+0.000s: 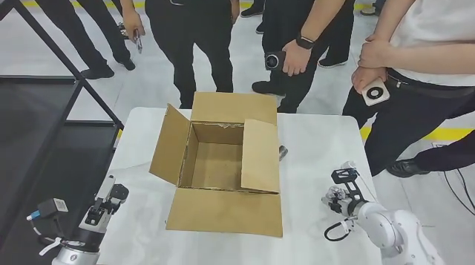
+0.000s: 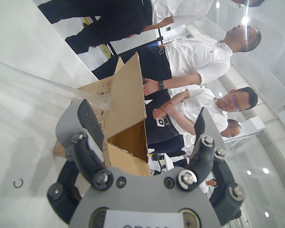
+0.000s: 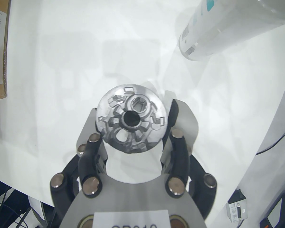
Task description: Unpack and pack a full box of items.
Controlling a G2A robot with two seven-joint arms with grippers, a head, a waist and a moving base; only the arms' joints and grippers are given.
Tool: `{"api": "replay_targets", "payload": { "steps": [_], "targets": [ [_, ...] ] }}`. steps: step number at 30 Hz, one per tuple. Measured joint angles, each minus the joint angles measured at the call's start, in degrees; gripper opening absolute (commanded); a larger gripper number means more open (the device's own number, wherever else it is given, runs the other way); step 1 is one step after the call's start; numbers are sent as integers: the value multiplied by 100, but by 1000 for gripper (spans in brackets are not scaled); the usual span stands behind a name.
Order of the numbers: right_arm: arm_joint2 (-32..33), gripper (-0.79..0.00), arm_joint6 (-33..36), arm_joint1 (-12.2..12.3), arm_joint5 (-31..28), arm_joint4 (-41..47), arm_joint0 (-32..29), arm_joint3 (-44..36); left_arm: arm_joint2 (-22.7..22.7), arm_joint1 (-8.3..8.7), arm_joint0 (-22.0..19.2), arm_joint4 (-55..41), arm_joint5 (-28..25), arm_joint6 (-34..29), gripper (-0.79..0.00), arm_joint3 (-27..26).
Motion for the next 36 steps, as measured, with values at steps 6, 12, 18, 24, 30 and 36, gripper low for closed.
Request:
{"api": "replay_targets", "payload": {
  "steps": [6,12,18,24,30,36],
  "targets": [
    [45,-727,-77,21,-127,67,-65,-165,0,0,0,0,0,0,0,0],
    [167,-785,-94,59,-201,76,-331,-606,0,0,0,0,0,0,0,0],
    [291,-785,-150,98,-449,182,-665,-1241,0,0,0,0,0,0,0,0],
    [381,-785,-36,136,-475,67,-1040,-2525,0,0,0,0,0,0,0,0],
    [235,-785,325,147,-401,-8,-980,-3472,0,0,0,0,0,0,0,0],
    [-412,-785,754,92,-189,-150,-236,-3553,0,0,0,0,0,0,0,0]
  ]
}}
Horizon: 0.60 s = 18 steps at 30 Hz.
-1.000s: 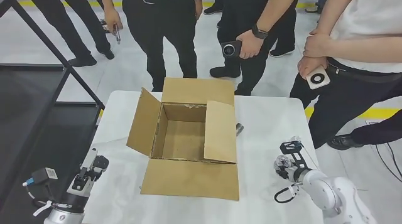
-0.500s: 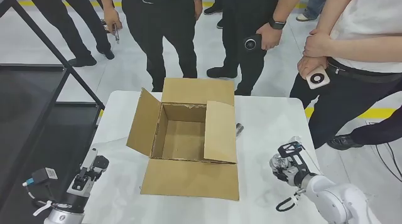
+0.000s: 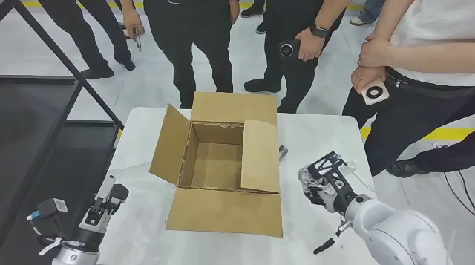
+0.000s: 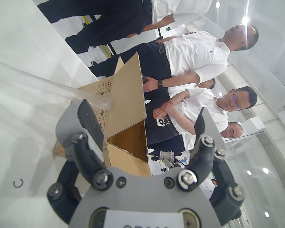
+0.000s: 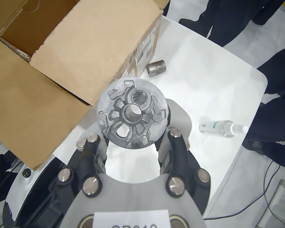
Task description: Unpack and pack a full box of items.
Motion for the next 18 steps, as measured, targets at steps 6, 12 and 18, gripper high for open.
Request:
{"api": "replay_targets", "payload": {
  "steps": [6,12,18],
  "targets": [
    [-899,-785,275,-148,231,235,1146,533,0,0,0,0,0,0,0,0],
    [-1727,-785,270,-353,436,642,2185,1235,0,0,0,0,0,0,0,0],
    [-2242,-785,92,-508,546,863,2750,1703,0,0,0,0,0,0,0,0]
  ]
}}
